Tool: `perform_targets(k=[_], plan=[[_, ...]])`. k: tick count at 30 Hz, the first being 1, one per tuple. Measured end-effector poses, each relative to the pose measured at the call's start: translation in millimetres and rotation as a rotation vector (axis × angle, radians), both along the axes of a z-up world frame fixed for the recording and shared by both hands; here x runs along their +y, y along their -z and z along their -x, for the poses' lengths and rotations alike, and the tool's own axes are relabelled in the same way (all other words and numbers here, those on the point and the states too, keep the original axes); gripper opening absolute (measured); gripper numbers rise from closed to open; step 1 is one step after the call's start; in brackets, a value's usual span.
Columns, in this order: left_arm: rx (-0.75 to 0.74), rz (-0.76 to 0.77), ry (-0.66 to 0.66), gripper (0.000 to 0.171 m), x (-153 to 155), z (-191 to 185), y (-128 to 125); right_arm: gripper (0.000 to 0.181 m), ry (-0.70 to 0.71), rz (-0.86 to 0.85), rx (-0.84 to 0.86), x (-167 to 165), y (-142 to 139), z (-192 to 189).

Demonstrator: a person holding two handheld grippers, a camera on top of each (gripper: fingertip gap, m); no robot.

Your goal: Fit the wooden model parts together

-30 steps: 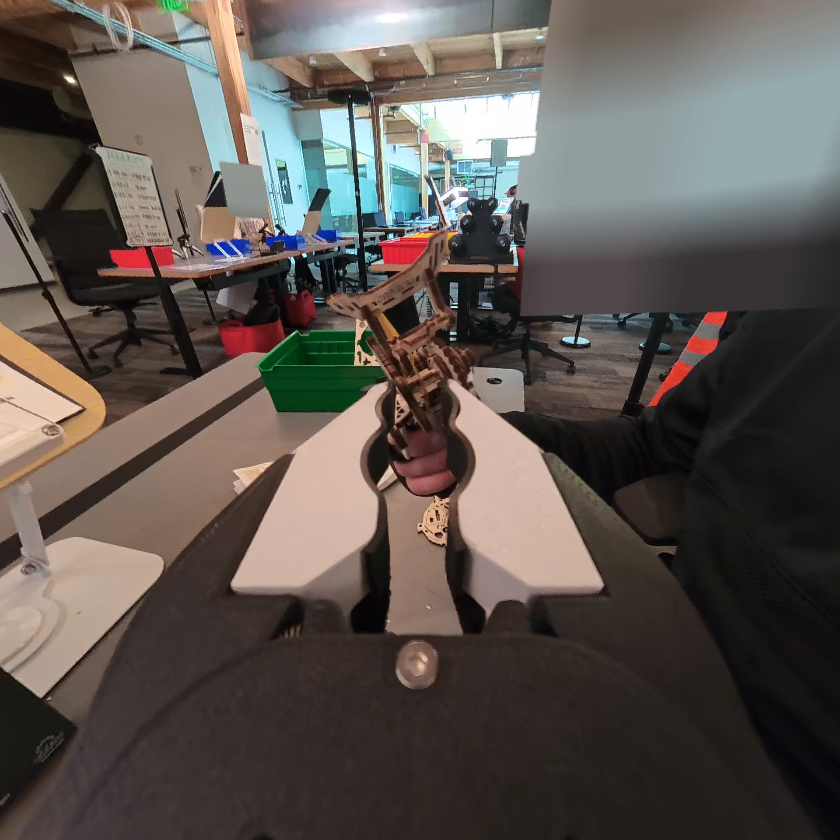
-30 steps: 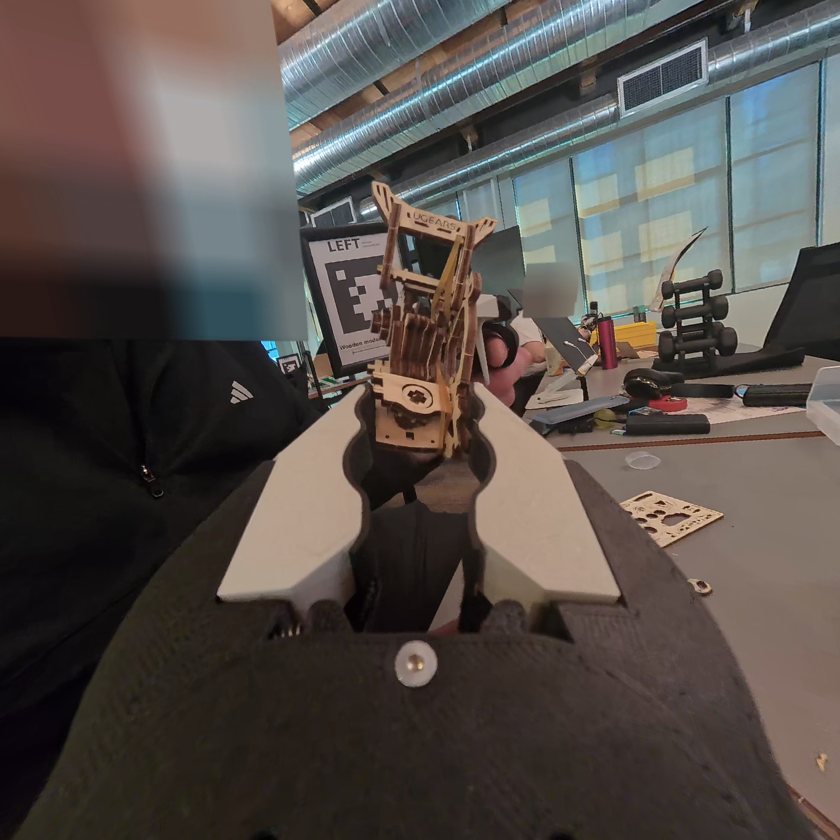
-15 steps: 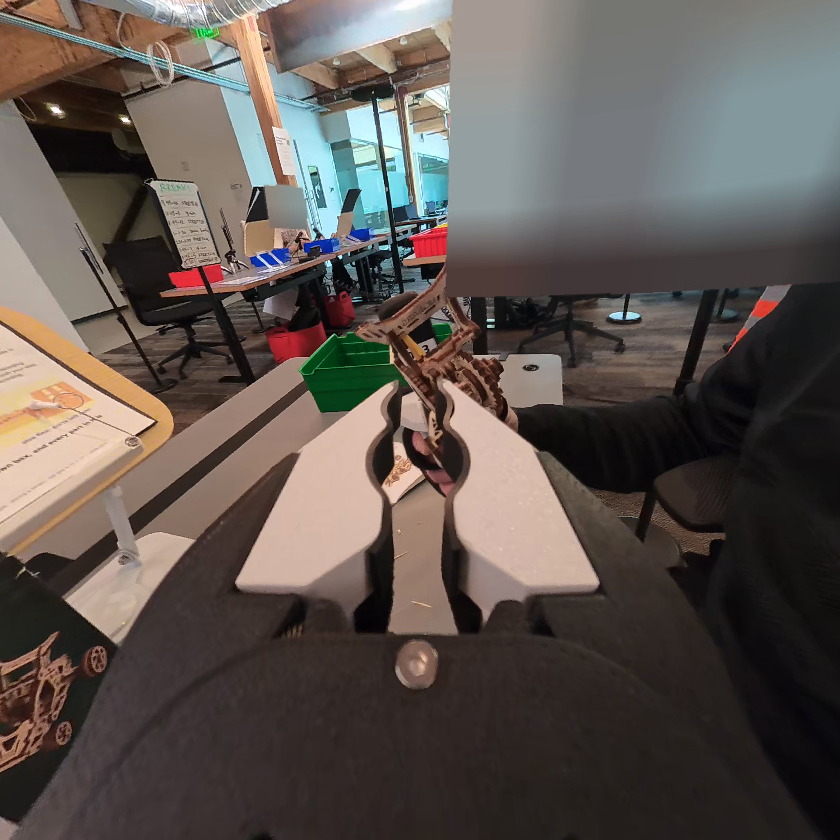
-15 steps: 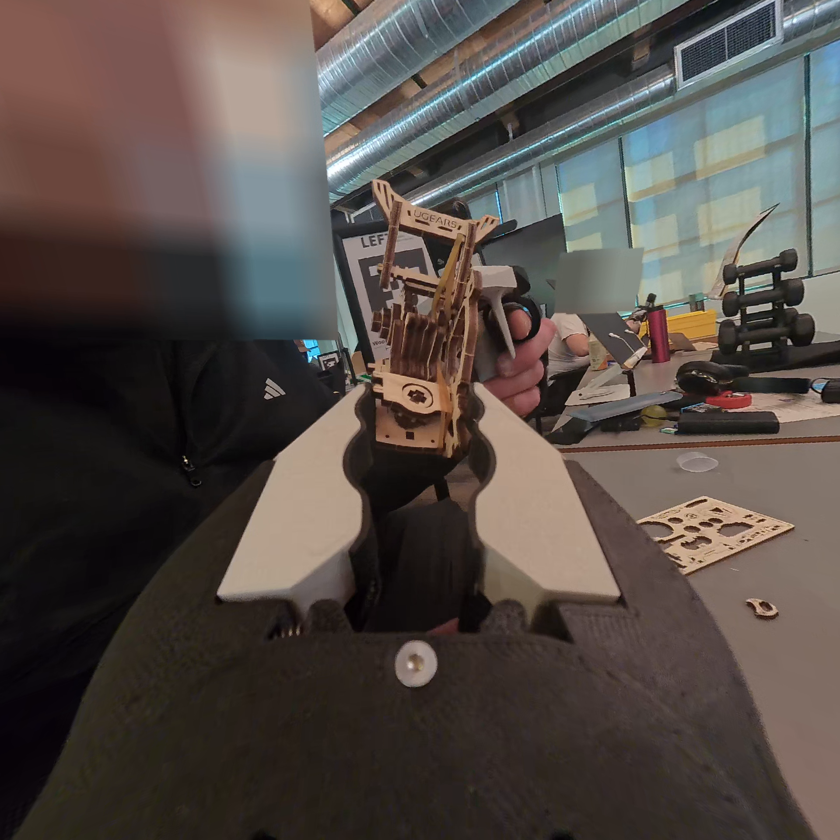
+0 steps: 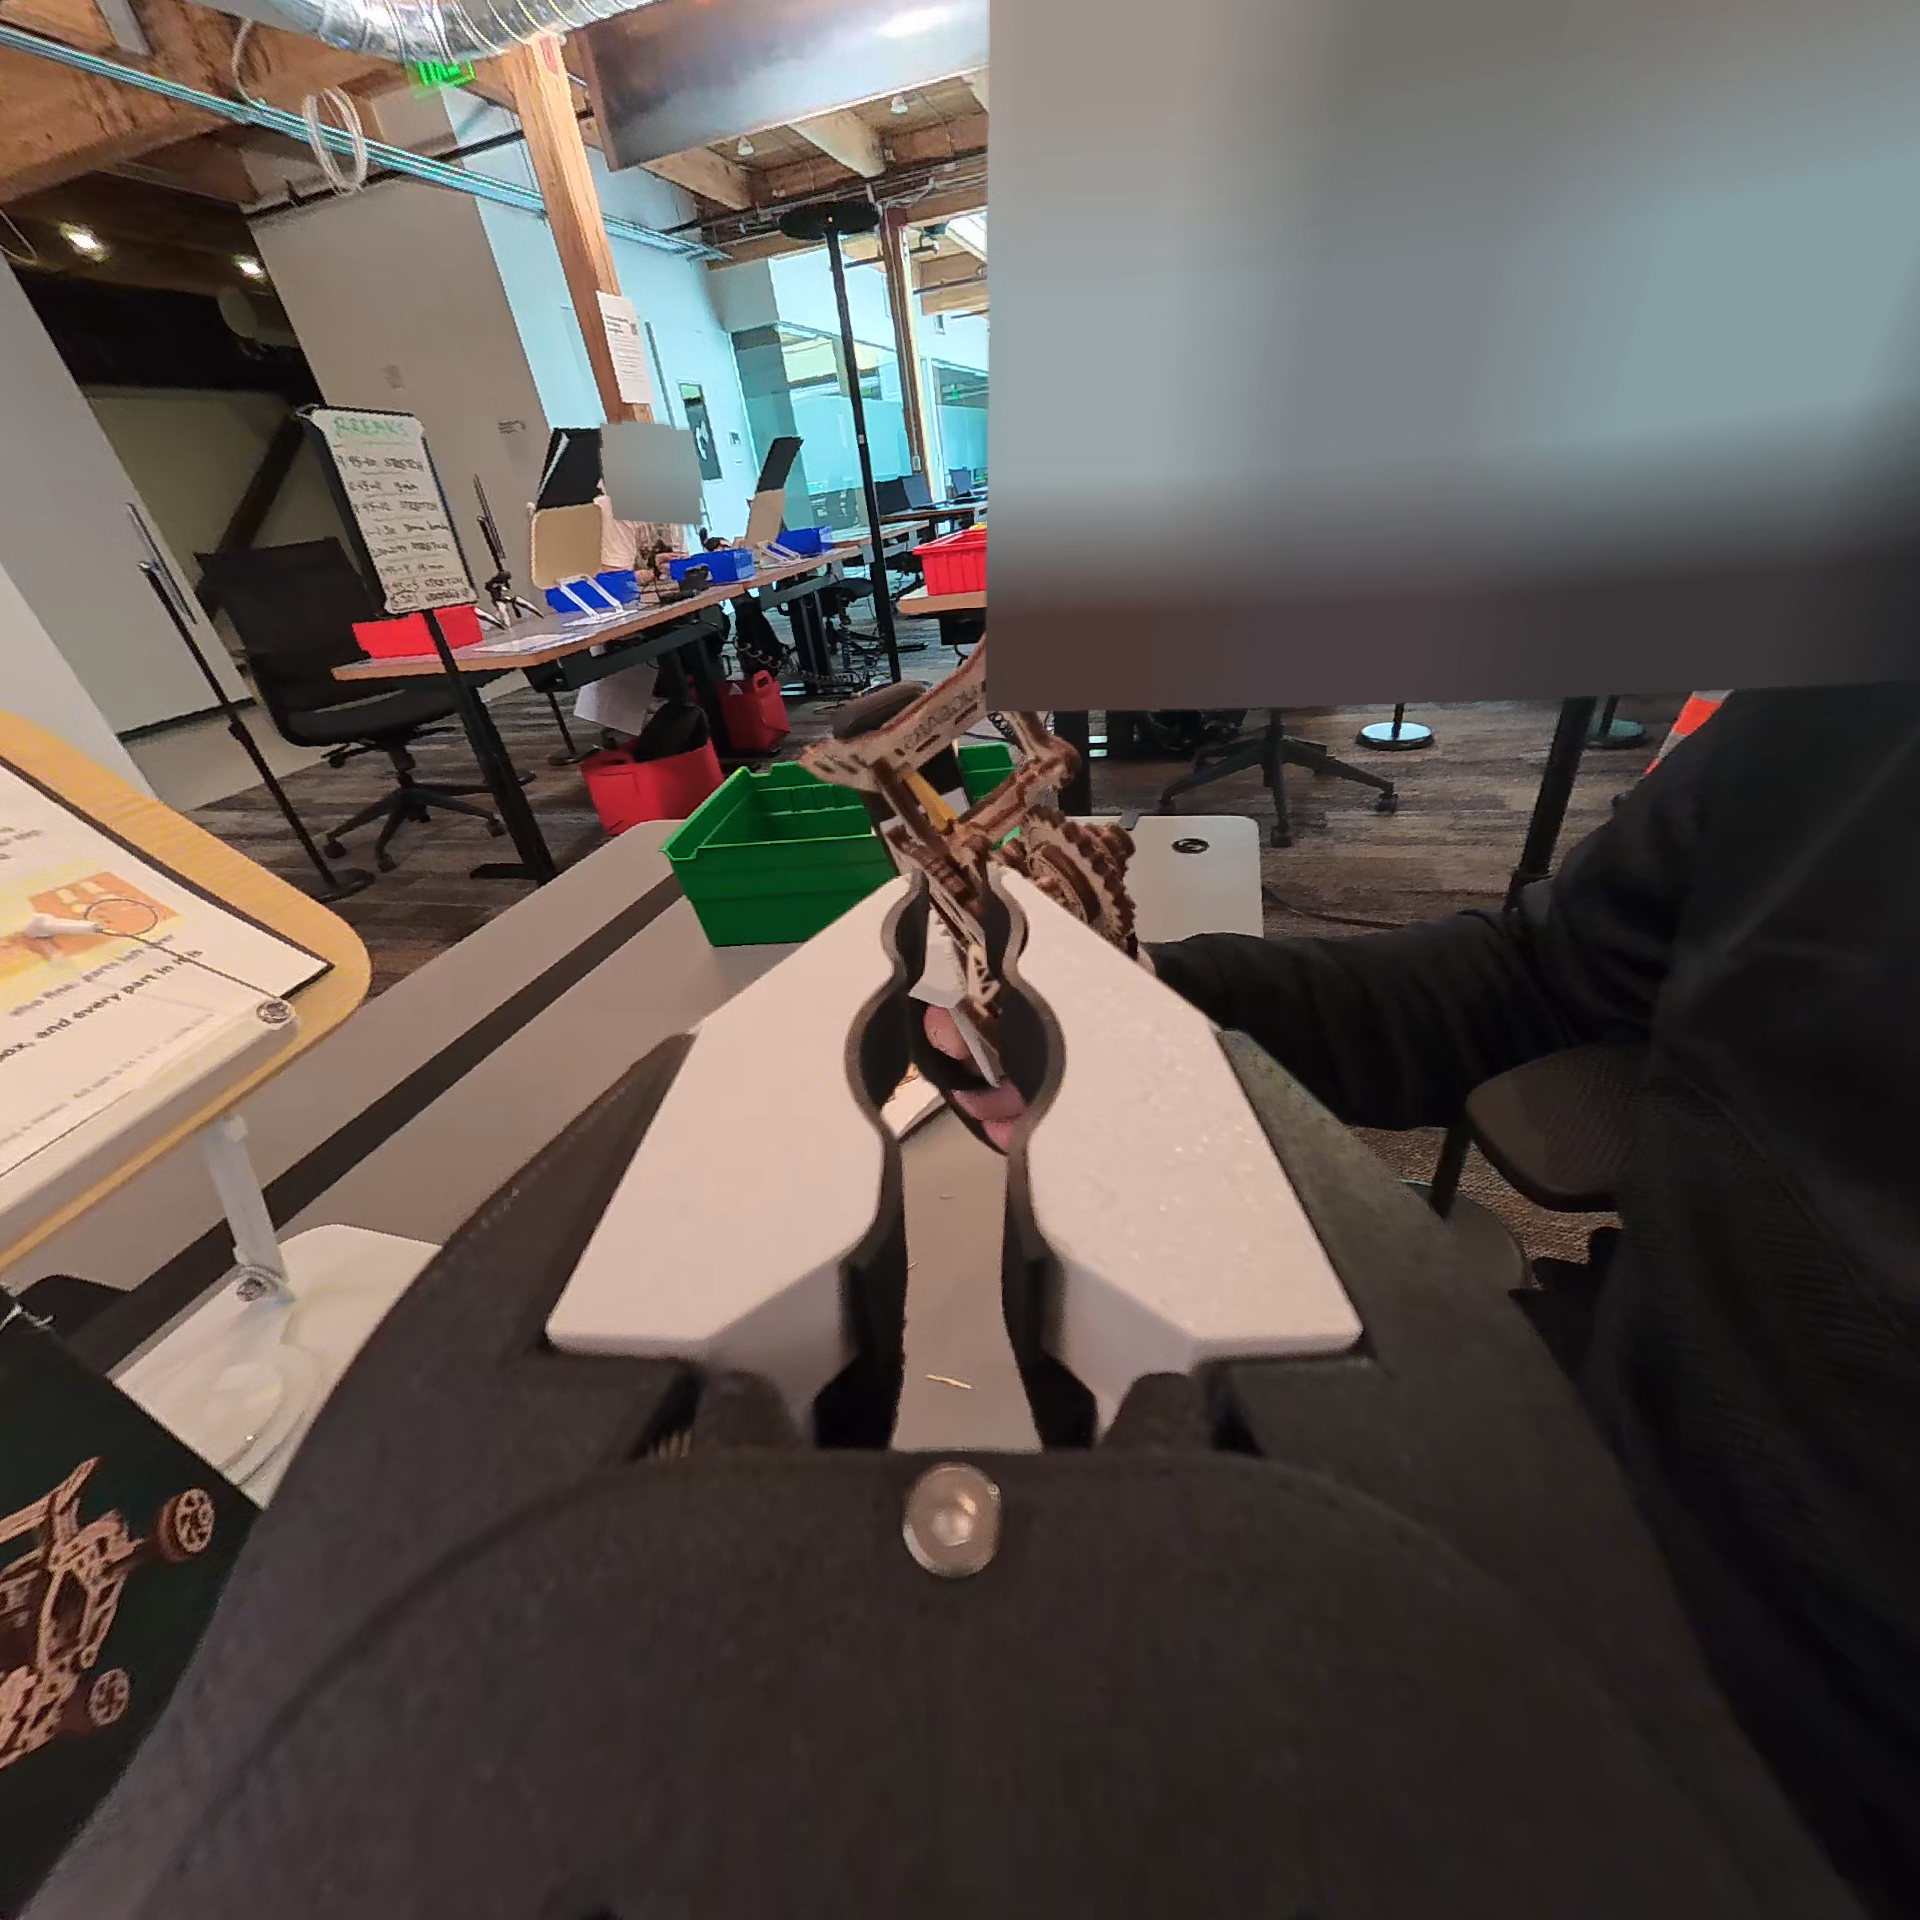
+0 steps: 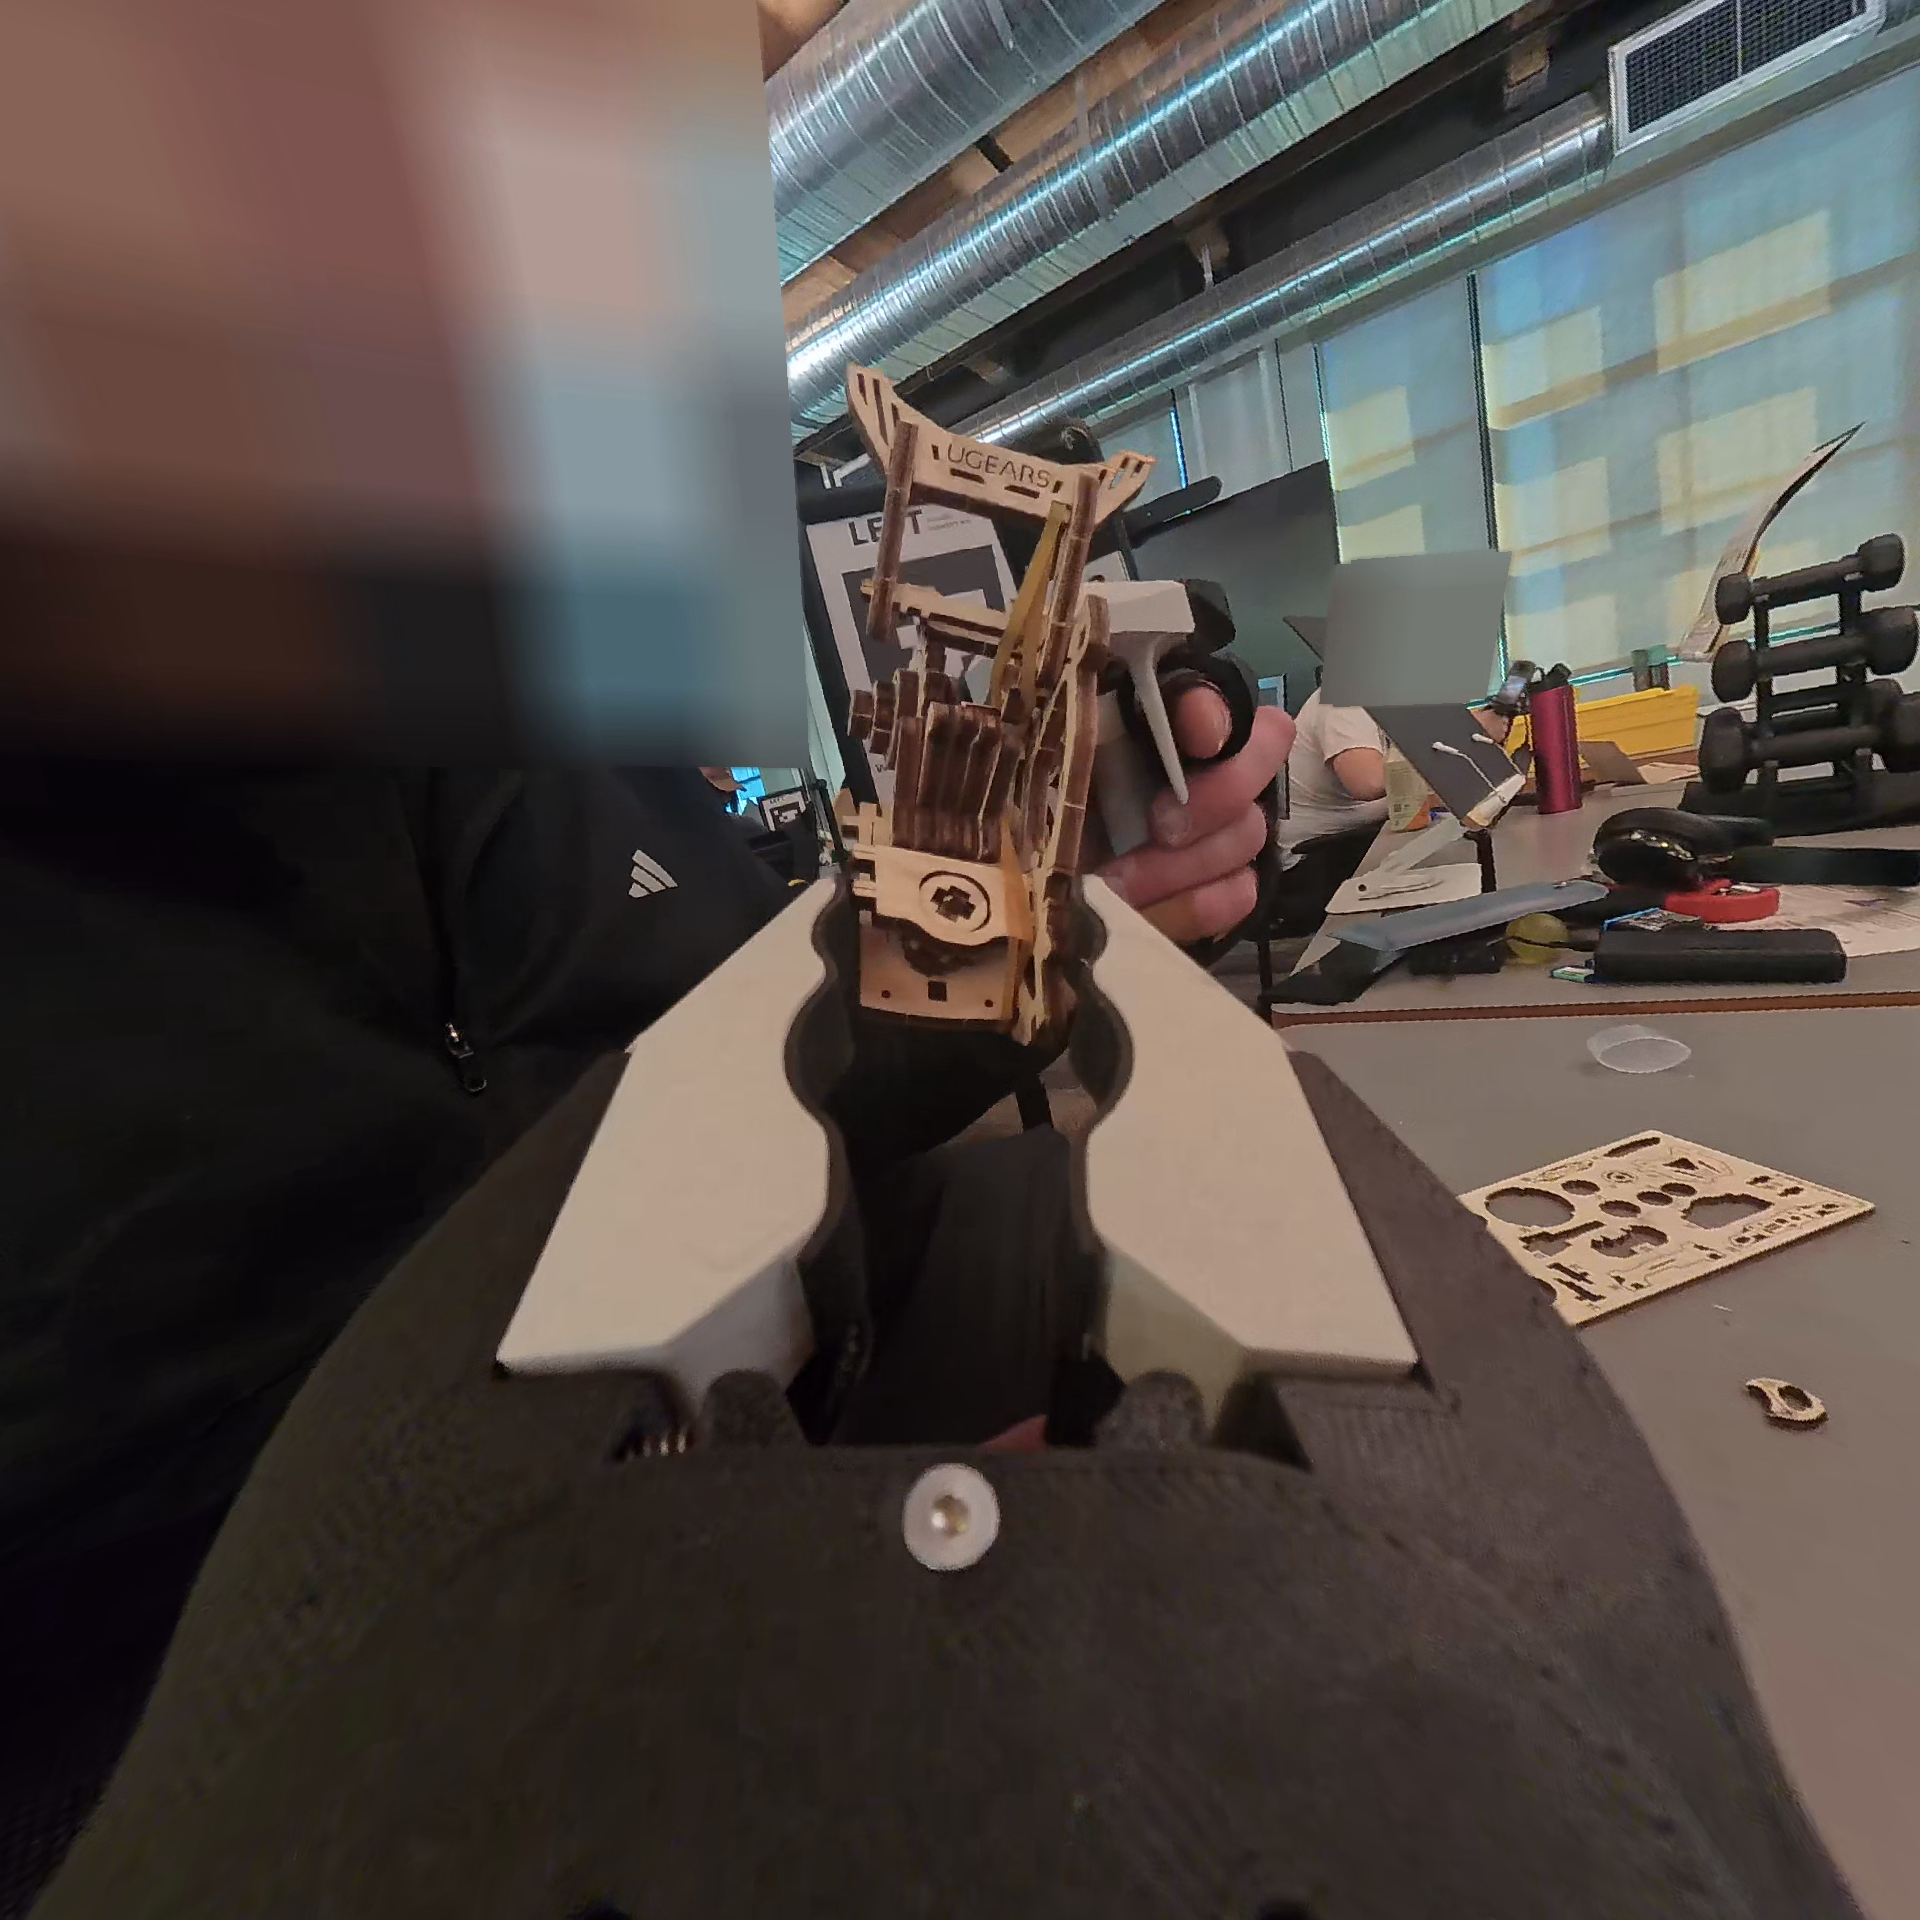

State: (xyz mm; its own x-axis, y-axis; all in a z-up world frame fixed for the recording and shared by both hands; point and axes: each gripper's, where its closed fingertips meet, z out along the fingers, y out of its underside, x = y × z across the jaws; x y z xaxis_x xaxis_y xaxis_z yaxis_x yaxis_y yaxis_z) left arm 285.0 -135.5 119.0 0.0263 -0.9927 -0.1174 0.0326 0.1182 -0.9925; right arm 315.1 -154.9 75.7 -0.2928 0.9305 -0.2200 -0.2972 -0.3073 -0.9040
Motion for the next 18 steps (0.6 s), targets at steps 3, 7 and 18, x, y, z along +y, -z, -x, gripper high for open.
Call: perform_targets(k=[3,7,18], plan=[[0.001,0.008,0.008,0.007,-0.8,0.2,0.9,0.037,-0.008,0.007,0.012,1.1,0.3,-0.7],[0.0,0.039,0.021,0.009,-0.8,0.5,3.6,0.037,-0.021,0.018,0.031,2.6,-0.2,-1.2],[0.006,0.073,0.029,0.007,-1.5,-5.4,9.6,0.037,-0.041,0.025,0.039,3.2,-0.3,1.3]])
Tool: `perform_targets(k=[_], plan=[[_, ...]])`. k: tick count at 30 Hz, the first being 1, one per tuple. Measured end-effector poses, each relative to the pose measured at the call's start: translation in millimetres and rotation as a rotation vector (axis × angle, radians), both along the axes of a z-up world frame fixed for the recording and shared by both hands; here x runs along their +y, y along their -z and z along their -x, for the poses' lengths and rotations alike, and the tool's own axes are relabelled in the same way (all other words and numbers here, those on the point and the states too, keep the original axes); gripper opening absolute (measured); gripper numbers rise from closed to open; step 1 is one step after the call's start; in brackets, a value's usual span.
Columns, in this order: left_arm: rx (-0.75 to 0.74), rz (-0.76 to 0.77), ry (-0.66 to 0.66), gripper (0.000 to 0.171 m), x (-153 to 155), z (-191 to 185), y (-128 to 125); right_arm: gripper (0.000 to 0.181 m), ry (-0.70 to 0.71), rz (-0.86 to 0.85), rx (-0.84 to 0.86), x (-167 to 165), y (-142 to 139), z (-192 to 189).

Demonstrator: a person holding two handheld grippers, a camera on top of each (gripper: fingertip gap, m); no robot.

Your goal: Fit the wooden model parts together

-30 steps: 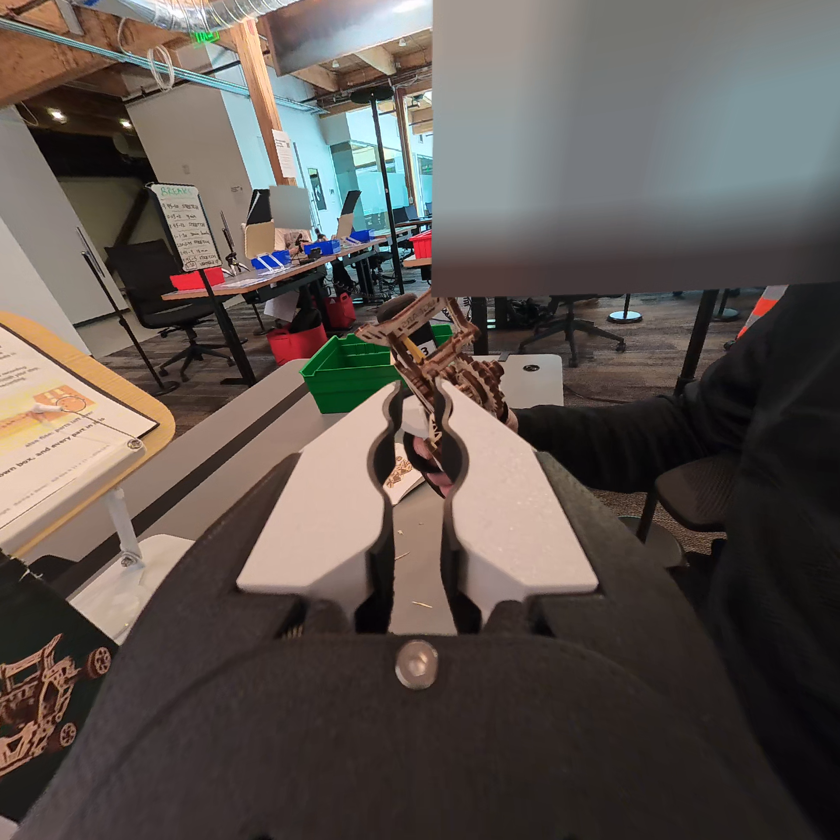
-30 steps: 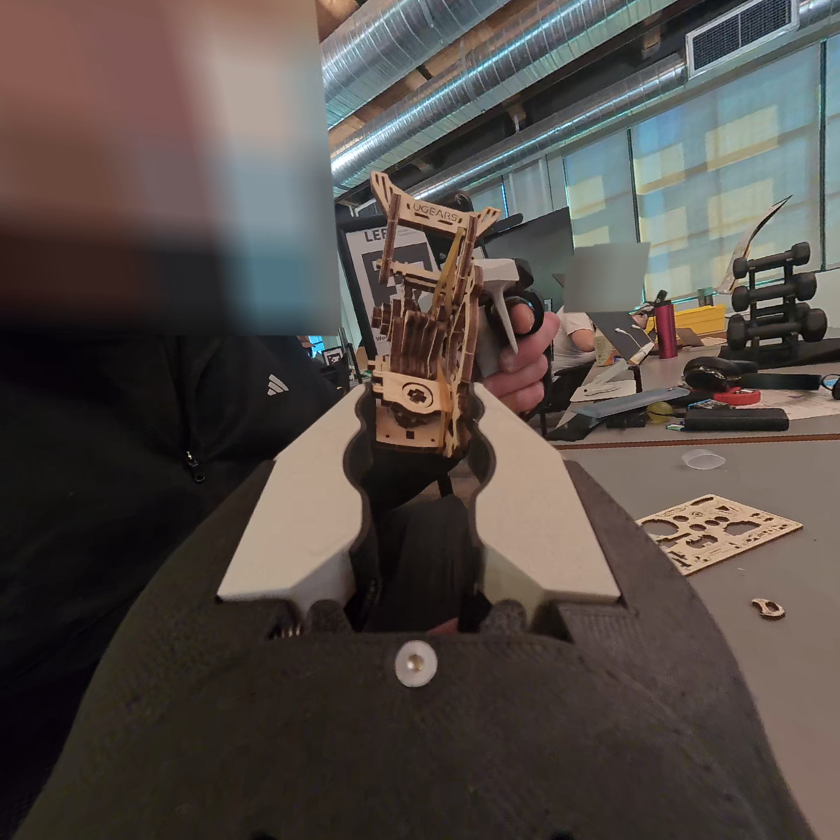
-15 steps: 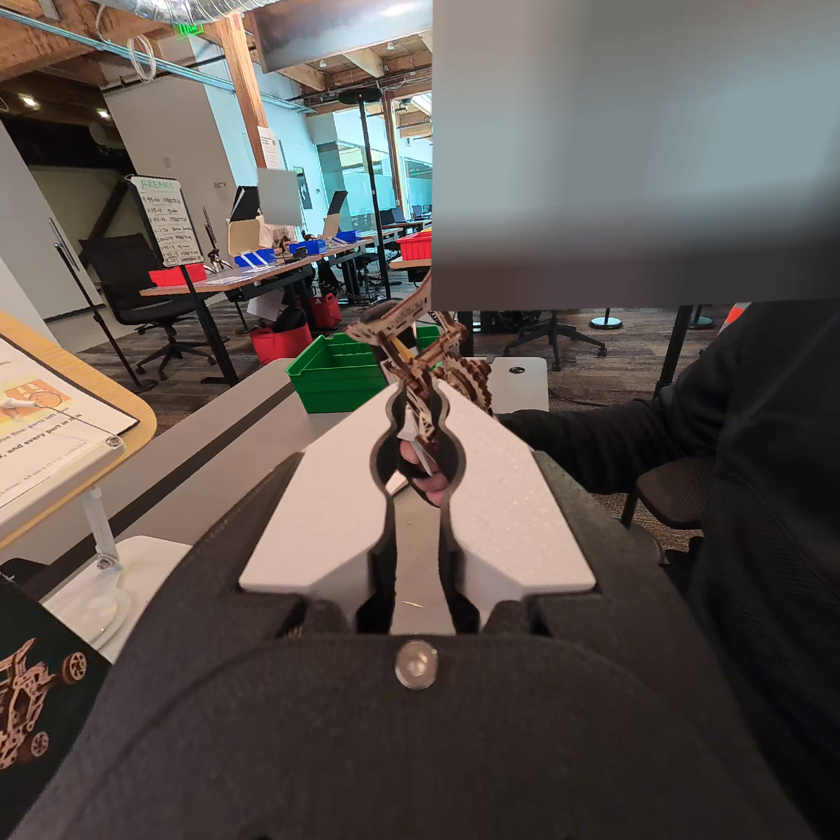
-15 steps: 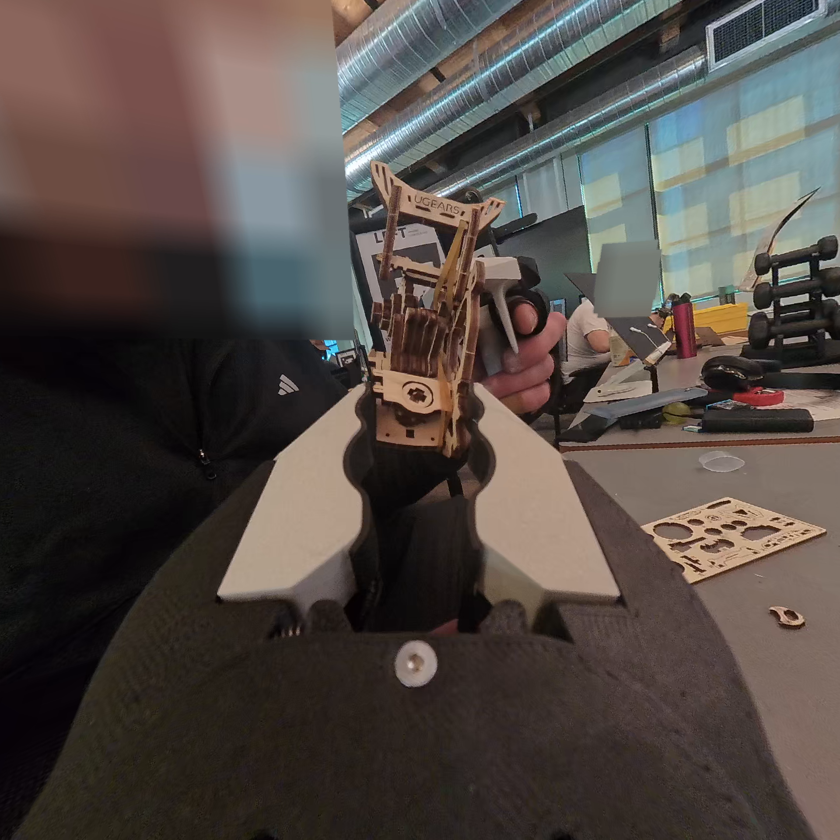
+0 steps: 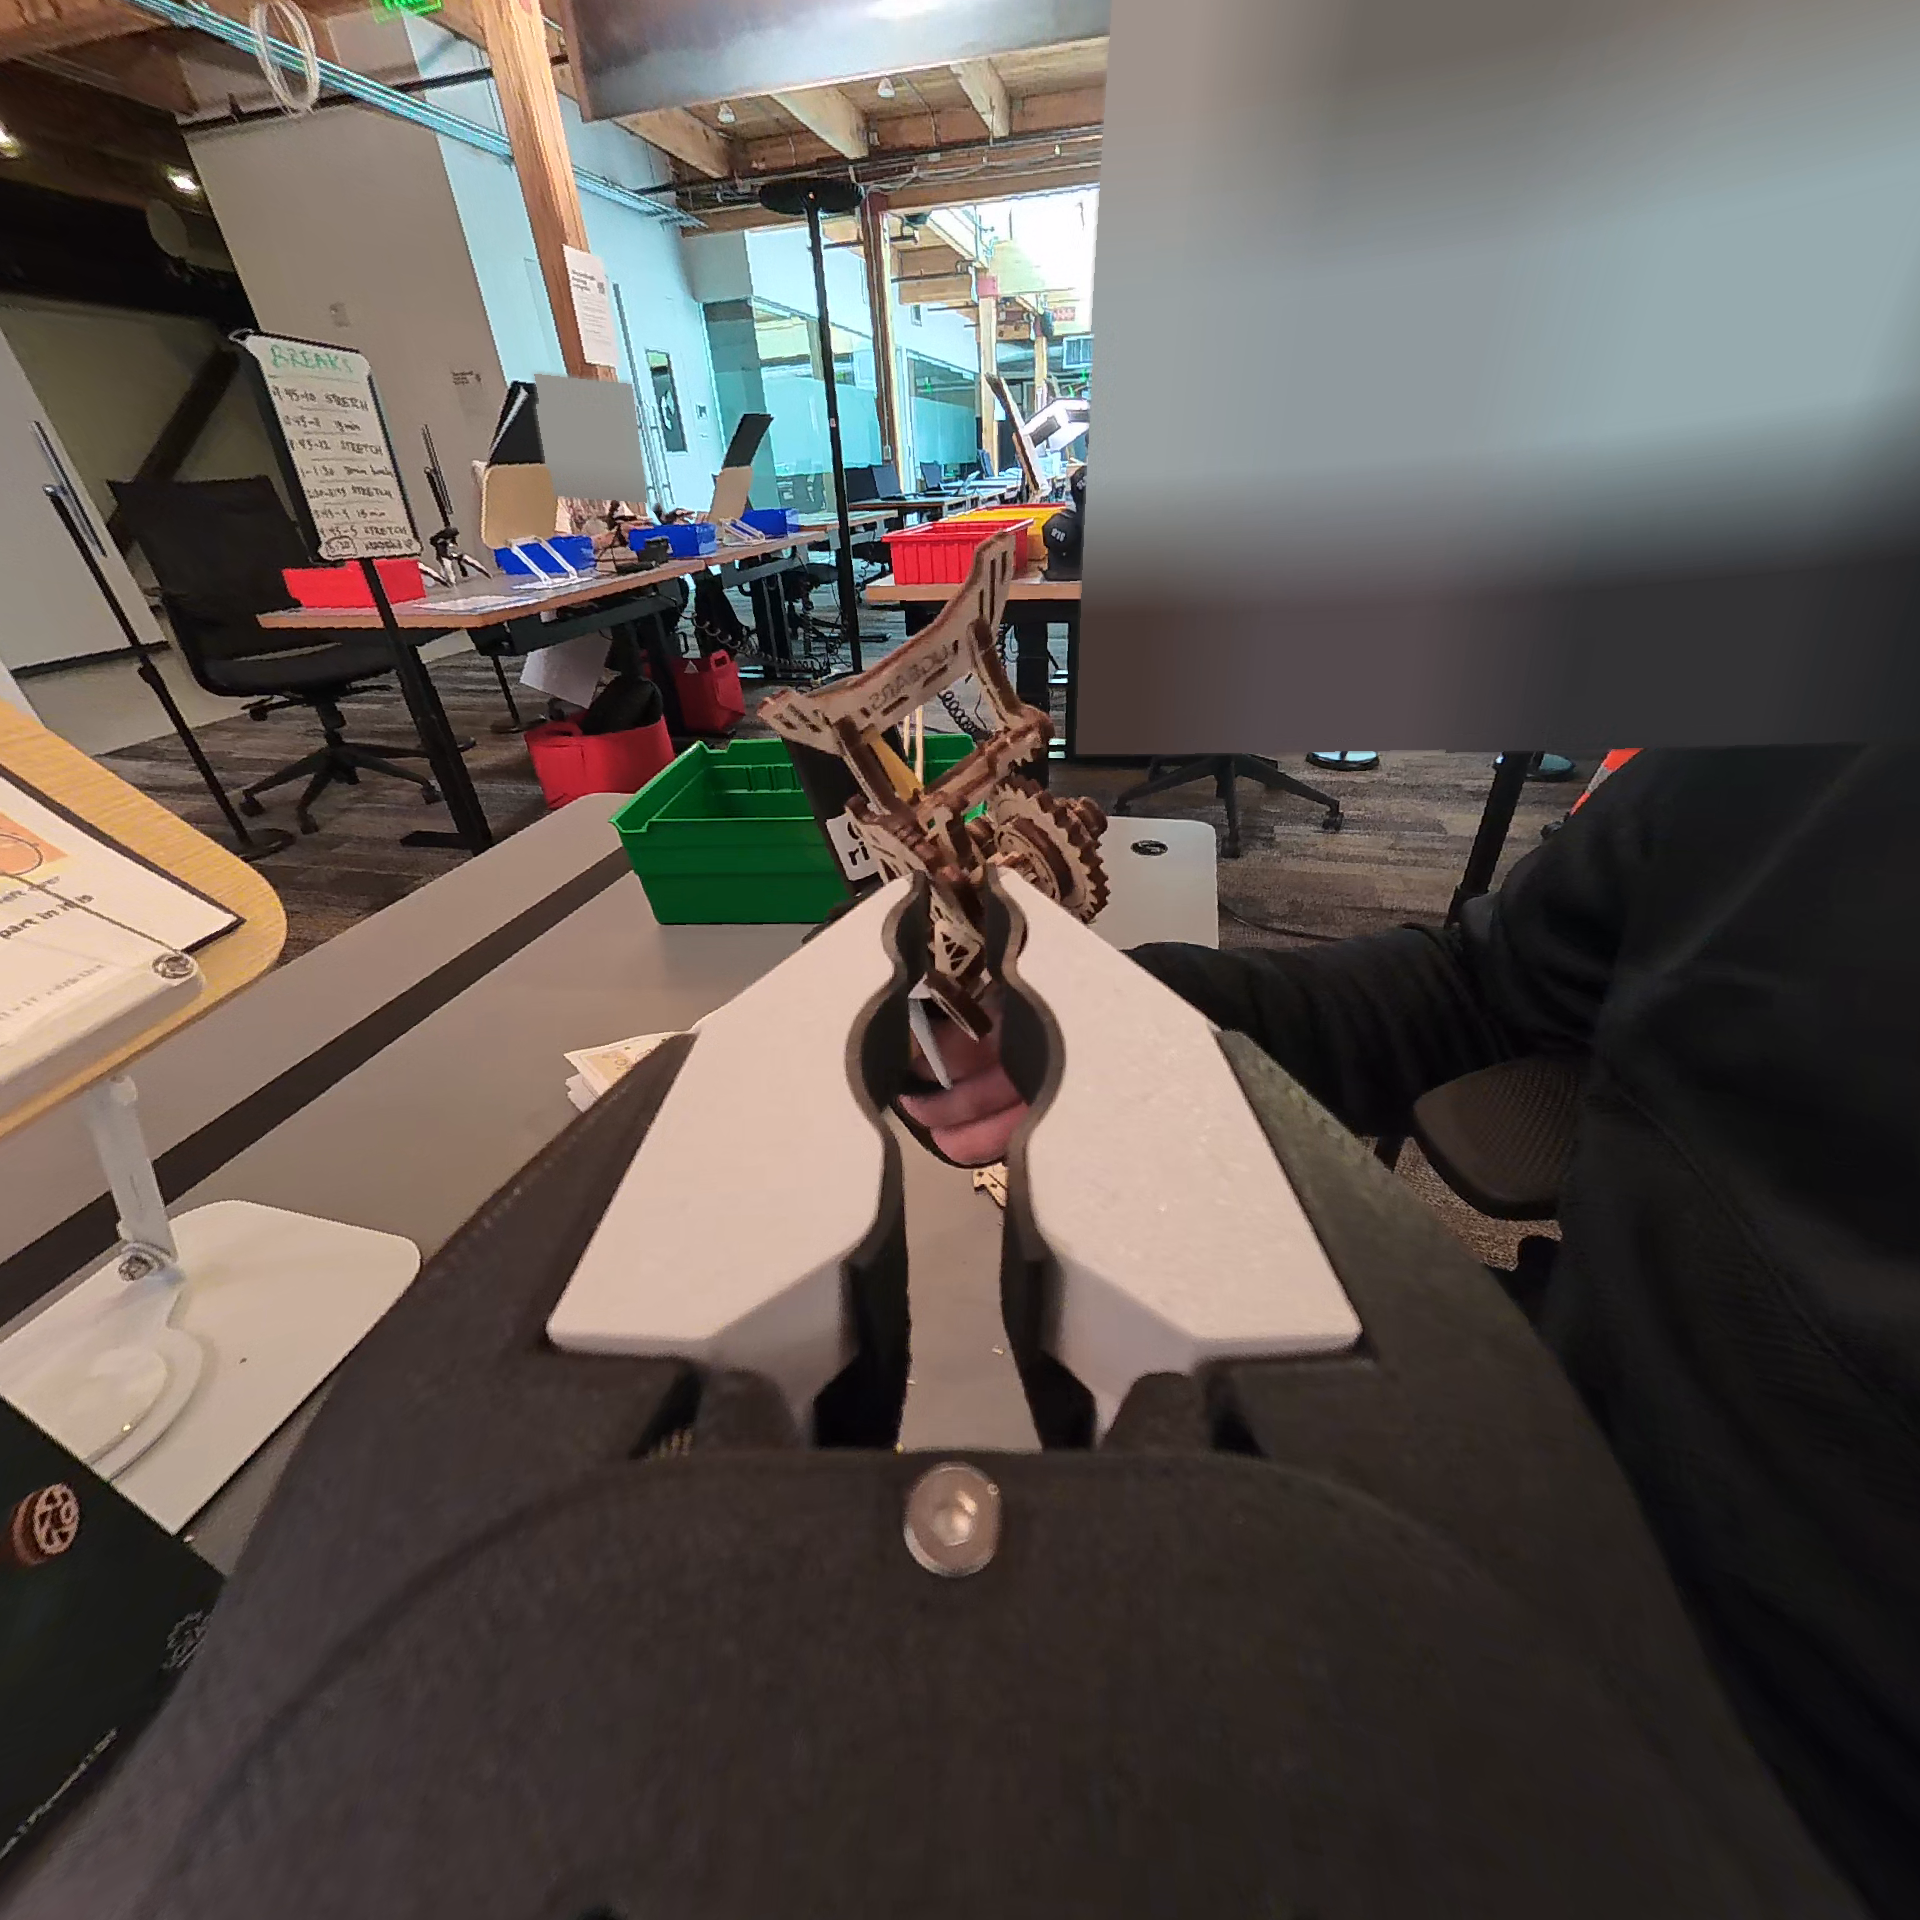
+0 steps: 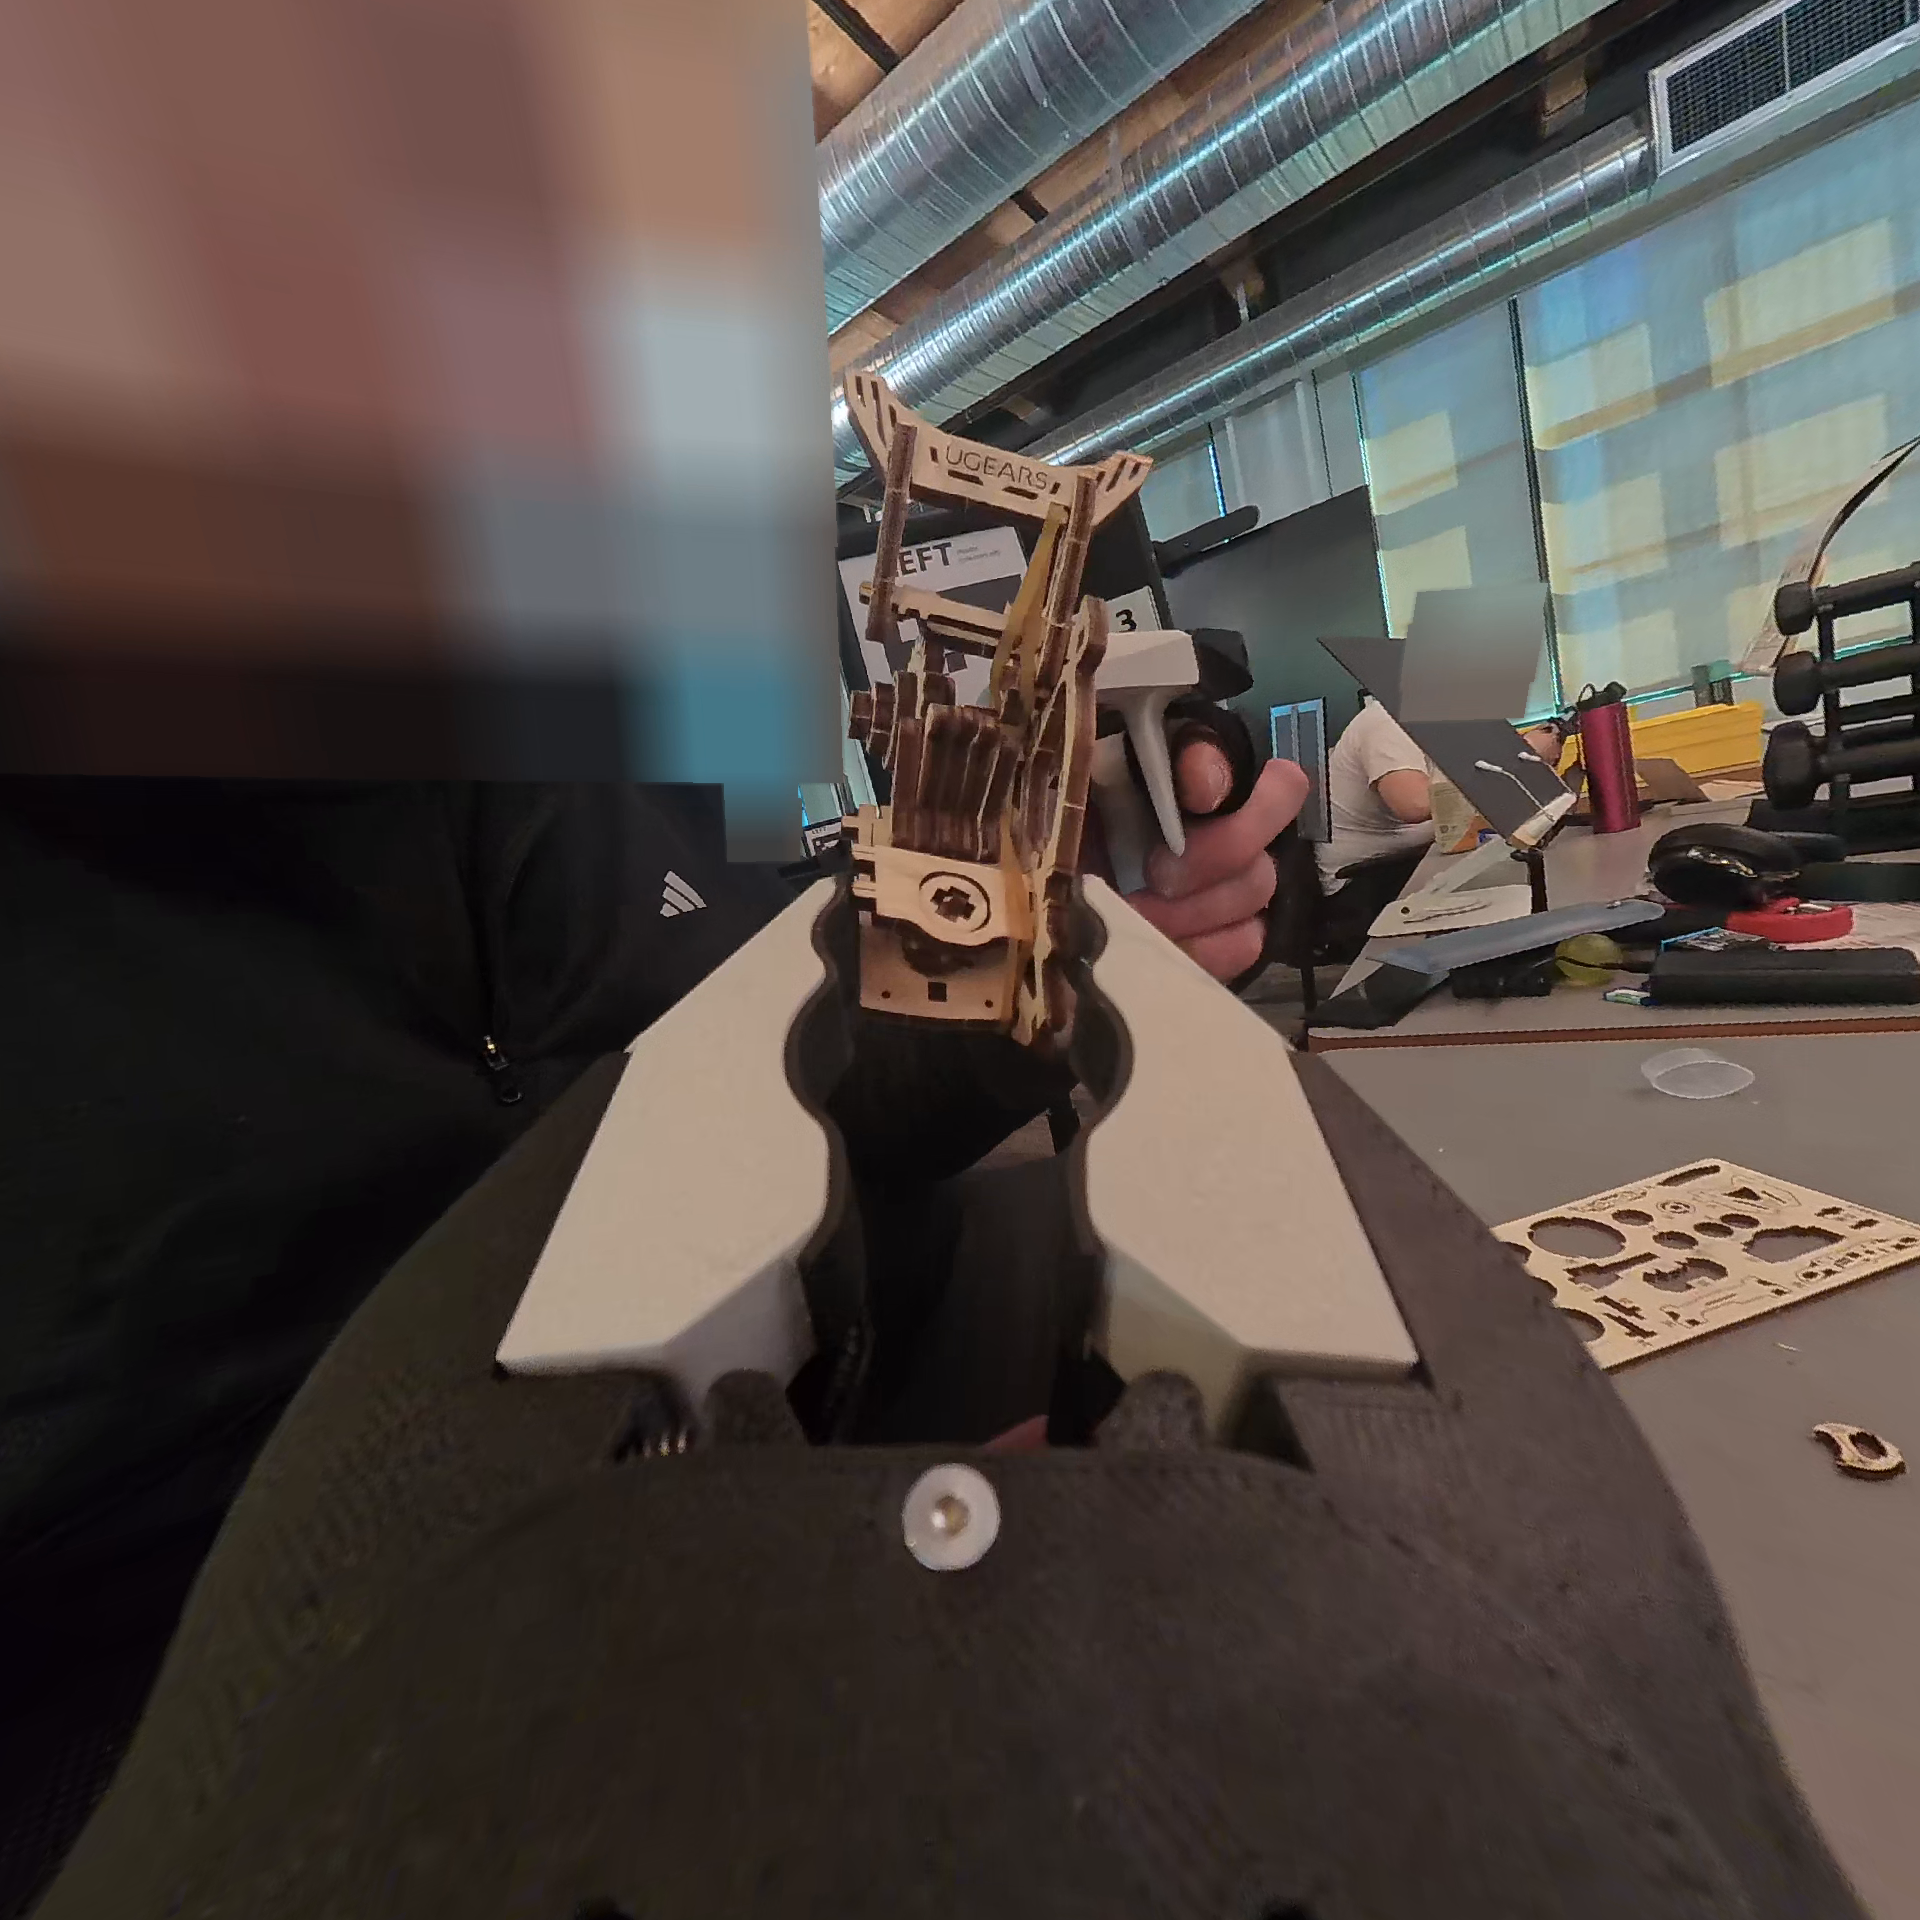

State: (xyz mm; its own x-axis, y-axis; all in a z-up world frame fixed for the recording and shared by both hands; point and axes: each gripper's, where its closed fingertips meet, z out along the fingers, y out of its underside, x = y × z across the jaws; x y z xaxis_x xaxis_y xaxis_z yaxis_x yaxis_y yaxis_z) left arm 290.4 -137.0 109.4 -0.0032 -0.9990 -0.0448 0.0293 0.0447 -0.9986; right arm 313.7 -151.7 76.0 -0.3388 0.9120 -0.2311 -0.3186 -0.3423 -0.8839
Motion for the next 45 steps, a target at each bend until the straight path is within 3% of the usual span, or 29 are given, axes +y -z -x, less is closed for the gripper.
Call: perform_targets(k=[45], plan=[[-0.059,0.102,-0.109,0.0,23,6,2,0.046,0.117,0.028,-0.032,22,2,4]])
